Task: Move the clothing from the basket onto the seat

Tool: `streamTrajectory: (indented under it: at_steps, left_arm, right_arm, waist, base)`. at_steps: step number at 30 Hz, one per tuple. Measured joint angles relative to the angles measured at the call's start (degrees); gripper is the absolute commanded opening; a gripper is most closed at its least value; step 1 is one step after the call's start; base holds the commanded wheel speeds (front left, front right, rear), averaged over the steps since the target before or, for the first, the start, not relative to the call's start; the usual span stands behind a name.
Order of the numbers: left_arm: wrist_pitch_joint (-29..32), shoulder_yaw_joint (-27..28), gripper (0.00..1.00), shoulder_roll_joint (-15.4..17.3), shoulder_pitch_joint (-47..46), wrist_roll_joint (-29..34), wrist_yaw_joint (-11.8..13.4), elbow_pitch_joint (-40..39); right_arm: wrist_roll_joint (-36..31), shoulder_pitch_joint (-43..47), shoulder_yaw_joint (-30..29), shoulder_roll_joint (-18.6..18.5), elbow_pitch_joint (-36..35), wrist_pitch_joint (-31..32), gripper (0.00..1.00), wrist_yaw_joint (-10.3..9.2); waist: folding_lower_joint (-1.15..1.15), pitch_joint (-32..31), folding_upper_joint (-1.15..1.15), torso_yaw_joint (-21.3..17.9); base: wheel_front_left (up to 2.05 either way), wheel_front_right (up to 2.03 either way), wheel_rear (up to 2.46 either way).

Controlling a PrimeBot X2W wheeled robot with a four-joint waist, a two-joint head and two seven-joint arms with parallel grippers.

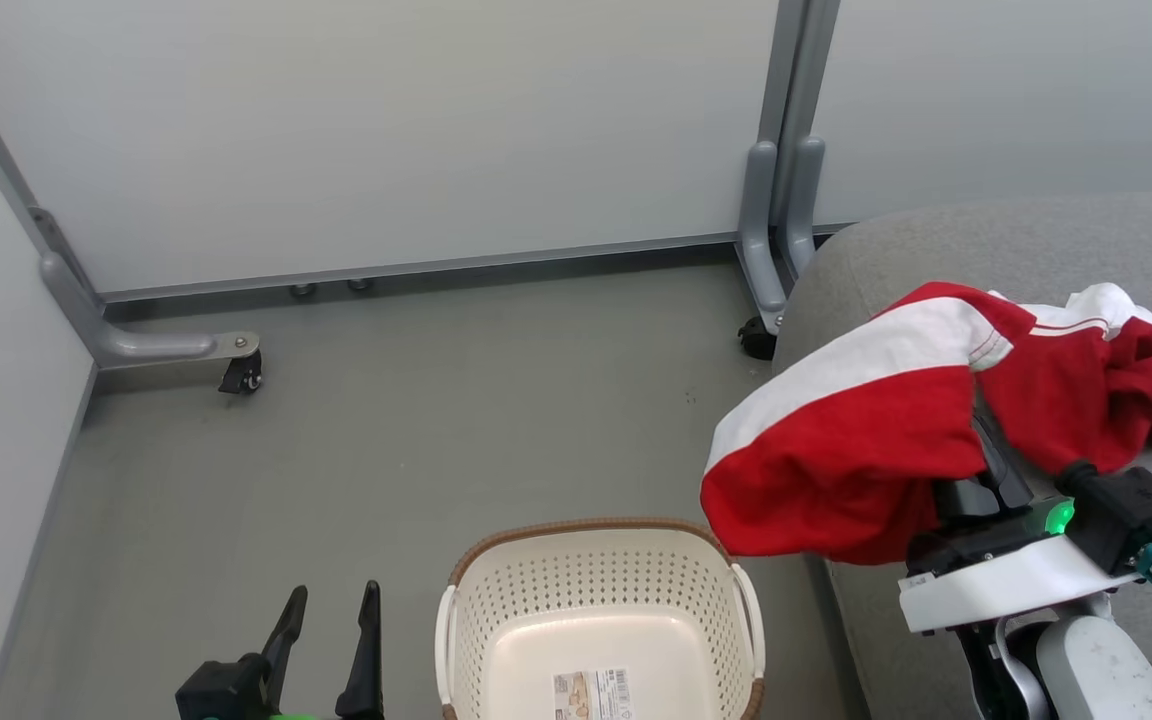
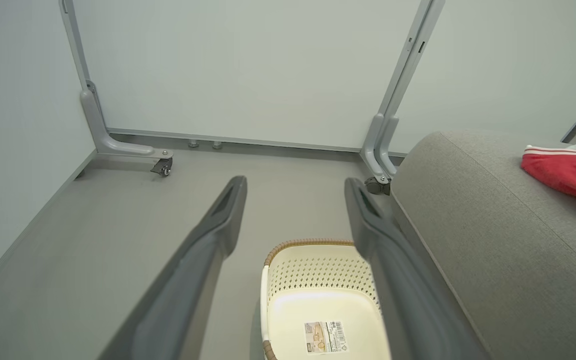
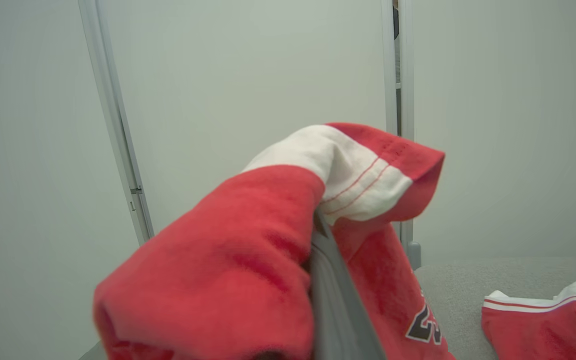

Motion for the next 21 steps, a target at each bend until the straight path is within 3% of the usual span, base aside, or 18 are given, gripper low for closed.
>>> streamTrajectory:
  at_steps: [11,21]
  left_arm:
    - [0.00,-1.52,1.00,-0.08,-0.37,-1.72,0.00,-0.73]
    - [0.00,-2.74,1.00,-0.12,-2.46,-2.31,0.00,-1.54]
  right_arm:
    - [-0.25,-1.31,-0.34,-1.31,-0.78,0.00,0.00,0.00]
    - [-0.44,-2.49,-1.32,-2.05,-1.46,0.00,0.00,0.00]
  waist:
    - [0.00,1.17,0.00,-6.05]
    - [0.00,2.97,0.00,-15.05]
  base:
    - [0.00,0.00,0.00]
    - [0.00,0.00,0.00]
